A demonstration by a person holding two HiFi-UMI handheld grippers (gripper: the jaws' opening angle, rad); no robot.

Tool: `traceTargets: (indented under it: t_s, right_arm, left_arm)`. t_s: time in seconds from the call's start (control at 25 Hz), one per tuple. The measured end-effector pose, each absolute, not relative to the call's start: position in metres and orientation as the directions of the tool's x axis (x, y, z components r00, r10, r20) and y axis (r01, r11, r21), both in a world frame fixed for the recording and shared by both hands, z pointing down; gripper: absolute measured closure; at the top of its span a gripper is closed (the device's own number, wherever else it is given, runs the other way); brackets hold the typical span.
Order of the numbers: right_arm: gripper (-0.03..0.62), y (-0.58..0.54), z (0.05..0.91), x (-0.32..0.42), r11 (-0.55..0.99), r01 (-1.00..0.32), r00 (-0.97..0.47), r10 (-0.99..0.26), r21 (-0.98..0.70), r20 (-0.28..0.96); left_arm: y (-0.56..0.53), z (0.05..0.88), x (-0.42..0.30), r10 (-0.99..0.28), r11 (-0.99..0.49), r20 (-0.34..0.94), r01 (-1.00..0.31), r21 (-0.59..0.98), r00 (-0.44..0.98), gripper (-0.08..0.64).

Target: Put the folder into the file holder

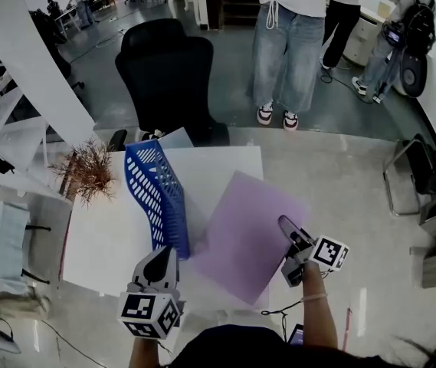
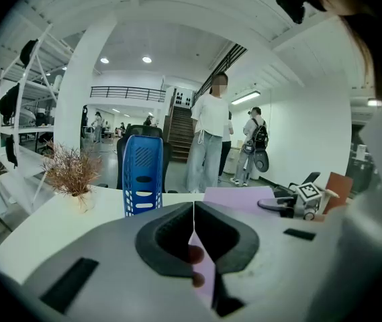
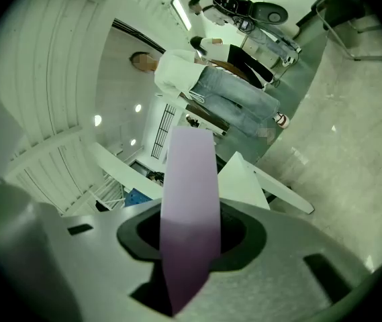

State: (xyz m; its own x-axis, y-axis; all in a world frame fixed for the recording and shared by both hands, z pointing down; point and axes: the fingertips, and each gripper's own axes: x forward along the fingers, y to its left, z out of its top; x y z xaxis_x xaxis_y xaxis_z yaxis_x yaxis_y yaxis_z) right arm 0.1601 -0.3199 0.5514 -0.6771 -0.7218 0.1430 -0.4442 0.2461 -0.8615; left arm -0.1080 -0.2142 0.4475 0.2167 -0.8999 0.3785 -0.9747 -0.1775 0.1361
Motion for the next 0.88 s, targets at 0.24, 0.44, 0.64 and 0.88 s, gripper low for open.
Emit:
traceTargets:
  t_s: [0.24,0.44,0.64,0.88]
  right_arm:
    - [0.454,-0.309,0.518,0.162,0.316,-0.517,-0.636,-0.764,-0.796,0.110]
    - [0.456,-0.297,0.497,0.160,0.331,-0.534,-0.601,-0.796,-0.778,0.074]
    - [0.456,-0.282,0.485,0.161,0.326,-0.575,-0.569,-0.818,-0.750,0.081]
    - [0.456,-0.268,0.458,0.156,0.339,-0.618,-0.533,-0.844,-0.709,0.061]
  left_arm:
    - [-0.207,0.442,-0.121,-0.901,-0.202,0.360,-0.968,0.148,0.243,0.554]
    - [-0.198,0.438,-0.131,-0.900,-0.224,0.347,-0.963,0.152,0.264,0.554]
    - [-0.189,0.434,-0.140,-0.901,-0.237,0.335,-0.960,0.150,0.275,0.554]
    - [-0.179,0.429,-0.157,-0.907,-0.245,0.317,-0.959,0.144,0.279,0.554]
